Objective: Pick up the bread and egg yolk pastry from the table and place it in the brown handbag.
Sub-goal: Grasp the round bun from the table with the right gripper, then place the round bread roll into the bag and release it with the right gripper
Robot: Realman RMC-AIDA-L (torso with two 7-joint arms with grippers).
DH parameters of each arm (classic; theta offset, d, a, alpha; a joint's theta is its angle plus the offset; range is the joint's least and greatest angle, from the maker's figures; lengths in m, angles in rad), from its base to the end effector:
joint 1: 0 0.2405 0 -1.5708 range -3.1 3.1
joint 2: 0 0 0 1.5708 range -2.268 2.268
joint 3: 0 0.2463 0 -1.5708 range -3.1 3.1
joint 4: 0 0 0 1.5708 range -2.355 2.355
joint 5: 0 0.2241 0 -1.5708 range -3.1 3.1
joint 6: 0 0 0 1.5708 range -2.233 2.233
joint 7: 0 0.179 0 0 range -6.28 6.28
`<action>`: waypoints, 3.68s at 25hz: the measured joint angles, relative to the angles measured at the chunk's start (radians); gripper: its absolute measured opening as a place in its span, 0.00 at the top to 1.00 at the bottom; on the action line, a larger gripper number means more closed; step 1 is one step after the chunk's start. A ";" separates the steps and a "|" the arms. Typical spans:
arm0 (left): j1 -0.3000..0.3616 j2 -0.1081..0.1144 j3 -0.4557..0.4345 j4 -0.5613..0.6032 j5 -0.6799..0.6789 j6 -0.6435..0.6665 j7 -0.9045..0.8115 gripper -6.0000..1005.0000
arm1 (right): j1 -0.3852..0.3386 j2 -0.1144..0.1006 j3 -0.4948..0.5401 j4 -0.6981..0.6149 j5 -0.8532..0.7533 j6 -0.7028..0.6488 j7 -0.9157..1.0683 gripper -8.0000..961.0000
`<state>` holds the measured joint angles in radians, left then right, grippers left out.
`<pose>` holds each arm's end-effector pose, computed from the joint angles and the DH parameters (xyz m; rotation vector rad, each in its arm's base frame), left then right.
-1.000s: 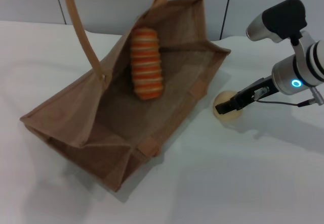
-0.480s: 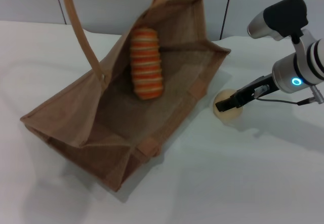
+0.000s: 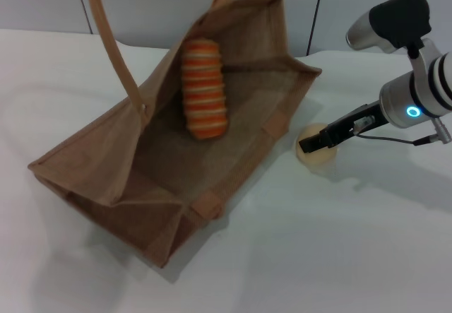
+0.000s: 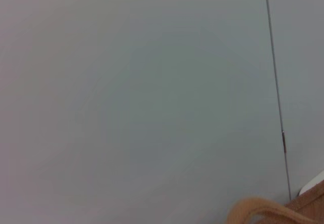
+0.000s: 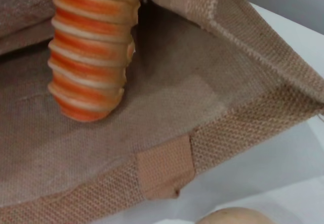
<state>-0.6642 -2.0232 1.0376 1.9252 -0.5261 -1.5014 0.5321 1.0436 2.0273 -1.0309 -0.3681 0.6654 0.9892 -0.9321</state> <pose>-0.0662 0.4109 0.1619 -2.1135 -0.5022 -0.0989 0.2037 0.4549 -0.0876 -2.5734 0.9957 -0.2164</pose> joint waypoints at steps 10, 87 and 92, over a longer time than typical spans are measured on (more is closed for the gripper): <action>0.003 0.000 0.005 0.000 0.000 0.005 0.000 0.86 | -0.002 -0.001 -0.010 0.000 0.010 0.000 -0.012 0.34; -0.121 -0.005 0.153 -0.037 -0.049 0.036 -0.059 0.86 | 0.081 0.013 -0.225 -0.078 0.375 -0.095 -0.063 0.38; -0.116 -0.004 0.145 -0.037 -0.047 0.036 -0.059 0.85 | 0.077 0.010 -0.217 -0.077 0.375 -0.093 -0.062 0.22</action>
<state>-0.7802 -2.0274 1.1830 1.8882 -0.5728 -1.4650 0.4727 1.1206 2.0373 -1.2481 -0.4447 1.0401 0.8961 -0.9936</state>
